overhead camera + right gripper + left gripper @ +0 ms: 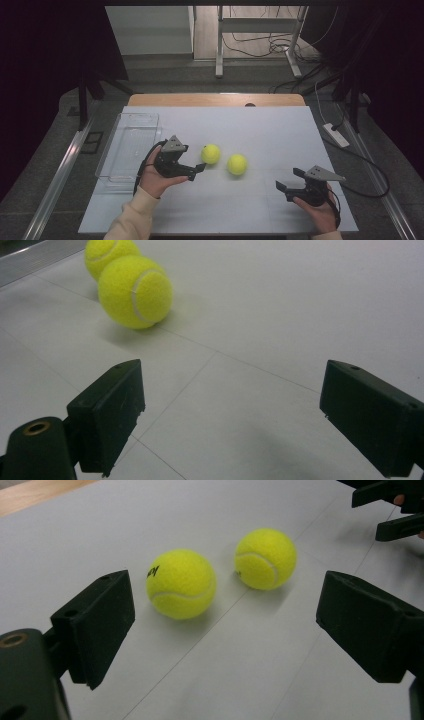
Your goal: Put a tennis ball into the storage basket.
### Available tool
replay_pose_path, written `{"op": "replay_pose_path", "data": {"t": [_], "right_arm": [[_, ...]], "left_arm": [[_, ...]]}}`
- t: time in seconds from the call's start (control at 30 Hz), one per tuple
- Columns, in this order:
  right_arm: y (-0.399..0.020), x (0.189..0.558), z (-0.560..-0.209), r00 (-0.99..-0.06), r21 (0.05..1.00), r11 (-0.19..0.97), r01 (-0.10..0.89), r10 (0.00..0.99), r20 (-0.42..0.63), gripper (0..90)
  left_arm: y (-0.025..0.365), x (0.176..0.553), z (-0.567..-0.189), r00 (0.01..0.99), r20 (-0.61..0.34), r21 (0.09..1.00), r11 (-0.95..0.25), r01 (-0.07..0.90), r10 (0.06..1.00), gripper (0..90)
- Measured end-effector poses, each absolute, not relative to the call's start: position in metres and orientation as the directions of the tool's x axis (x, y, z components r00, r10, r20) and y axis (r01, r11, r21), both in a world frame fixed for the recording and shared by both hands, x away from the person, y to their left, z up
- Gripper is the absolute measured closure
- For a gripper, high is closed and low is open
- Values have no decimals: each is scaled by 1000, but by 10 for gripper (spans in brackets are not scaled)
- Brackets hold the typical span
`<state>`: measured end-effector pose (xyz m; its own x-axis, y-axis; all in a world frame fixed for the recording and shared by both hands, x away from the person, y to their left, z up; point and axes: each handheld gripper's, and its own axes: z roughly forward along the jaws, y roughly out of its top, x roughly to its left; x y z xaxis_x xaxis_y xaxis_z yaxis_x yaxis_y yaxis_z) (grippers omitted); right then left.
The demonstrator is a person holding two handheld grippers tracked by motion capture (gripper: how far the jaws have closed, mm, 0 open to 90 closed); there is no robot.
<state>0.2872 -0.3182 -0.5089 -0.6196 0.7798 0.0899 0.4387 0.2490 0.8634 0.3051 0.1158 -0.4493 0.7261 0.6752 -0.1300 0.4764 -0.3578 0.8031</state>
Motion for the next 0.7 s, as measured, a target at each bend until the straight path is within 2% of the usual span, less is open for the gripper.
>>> {"op": "replay_pose_path", "data": {"t": [0.7], "right_arm": [[-318, 289, -508, -621, 862, 246, 443, 778, 97, 110]], "left_arm": [[96, 323, -449, 736, -107, 780, -402, 478, 668, 97]]}}
